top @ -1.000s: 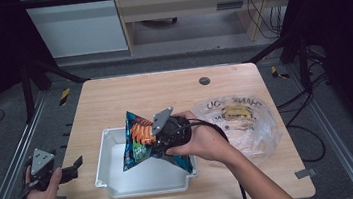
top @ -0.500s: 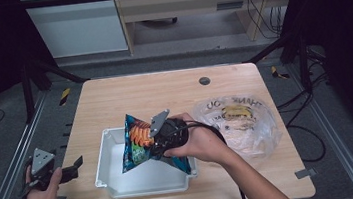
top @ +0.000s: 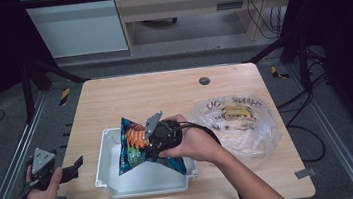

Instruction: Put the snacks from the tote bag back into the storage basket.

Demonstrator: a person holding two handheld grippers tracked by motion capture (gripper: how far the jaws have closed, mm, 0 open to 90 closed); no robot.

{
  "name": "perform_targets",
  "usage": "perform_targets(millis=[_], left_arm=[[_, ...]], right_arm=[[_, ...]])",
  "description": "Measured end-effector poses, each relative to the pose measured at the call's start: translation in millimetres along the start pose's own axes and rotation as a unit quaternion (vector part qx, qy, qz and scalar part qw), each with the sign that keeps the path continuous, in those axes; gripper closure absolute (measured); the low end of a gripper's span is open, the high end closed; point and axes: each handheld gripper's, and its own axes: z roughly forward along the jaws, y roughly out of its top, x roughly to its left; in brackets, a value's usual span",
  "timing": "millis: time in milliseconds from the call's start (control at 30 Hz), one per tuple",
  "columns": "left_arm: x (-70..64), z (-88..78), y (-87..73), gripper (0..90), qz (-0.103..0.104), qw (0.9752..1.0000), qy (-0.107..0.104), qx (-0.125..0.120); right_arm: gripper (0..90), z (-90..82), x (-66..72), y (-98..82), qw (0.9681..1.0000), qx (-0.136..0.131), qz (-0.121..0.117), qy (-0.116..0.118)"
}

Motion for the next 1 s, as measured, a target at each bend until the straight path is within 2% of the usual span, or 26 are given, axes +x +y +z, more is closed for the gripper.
perform_targets(millis=[233,1000], left_arm=[[-0.4,-0.5,0.1,2.4,-0.001,1.0,0.0,-0.003],[-0.4,0.6,0.3,2.5,-0.001,1.0,-0.003,-0.001]], right_arm=[[40.7,8.8,1.9,1.9,0.9999,0.014,-0.004,0.005],[40.6,29.6,7.2,4.4,0.999,0.031,-0.015,0.027]])
